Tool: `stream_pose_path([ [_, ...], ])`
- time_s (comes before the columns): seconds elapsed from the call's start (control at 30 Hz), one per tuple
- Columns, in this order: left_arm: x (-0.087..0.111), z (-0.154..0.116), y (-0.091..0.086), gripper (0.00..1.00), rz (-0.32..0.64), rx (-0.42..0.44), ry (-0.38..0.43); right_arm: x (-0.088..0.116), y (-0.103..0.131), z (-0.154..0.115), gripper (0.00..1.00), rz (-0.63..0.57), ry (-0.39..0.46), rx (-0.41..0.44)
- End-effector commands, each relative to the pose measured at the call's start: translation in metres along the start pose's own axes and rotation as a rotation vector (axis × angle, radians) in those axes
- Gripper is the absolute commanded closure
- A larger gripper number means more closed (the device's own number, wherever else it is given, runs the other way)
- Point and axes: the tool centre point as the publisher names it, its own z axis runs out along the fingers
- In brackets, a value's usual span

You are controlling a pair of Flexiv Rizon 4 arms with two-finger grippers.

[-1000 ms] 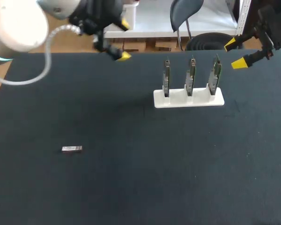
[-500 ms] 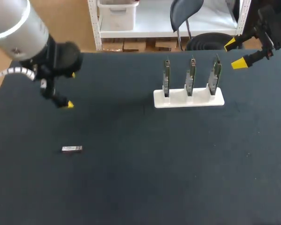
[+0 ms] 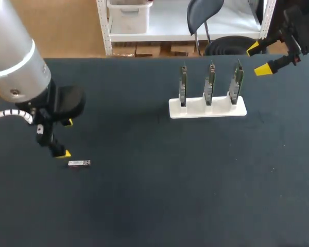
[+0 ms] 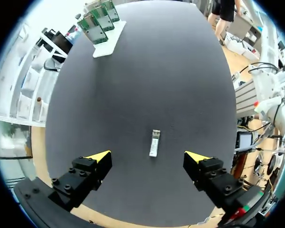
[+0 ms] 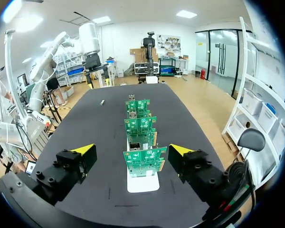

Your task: Pick up the optical module with the left hand, and insert it into the network port with the right hand.

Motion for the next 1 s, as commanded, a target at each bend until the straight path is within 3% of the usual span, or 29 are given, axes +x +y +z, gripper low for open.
stream_pose_path([
  [0.03, 0.004, 0.012, -0.002, 0.0, 0.003, 0.019, 0.008, 0.0, 0.003, 0.0, 0.0, -0.001, 0.001, 0.006],
  [0.23, 0.005, 0.028, -0.011, 0.0, 0.045, 0.056, 0.039, 0.0, 0.003, 0.0, 0.0, -0.001, 0.001, 0.006],
  [0.63, -0.002, 0.064, -0.023, 0.0, 0.025, 0.124, 0.048, 0.0, 0.003, 0.0, 0.0, -0.001, 0.001, 0.006],
  [1.0, 0.003, 0.073, -0.022, 0.0, 0.013, 0.139, 0.067, 0.0, 0.003, 0.0, 0.0, -0.001, 0.001, 0.006],
])
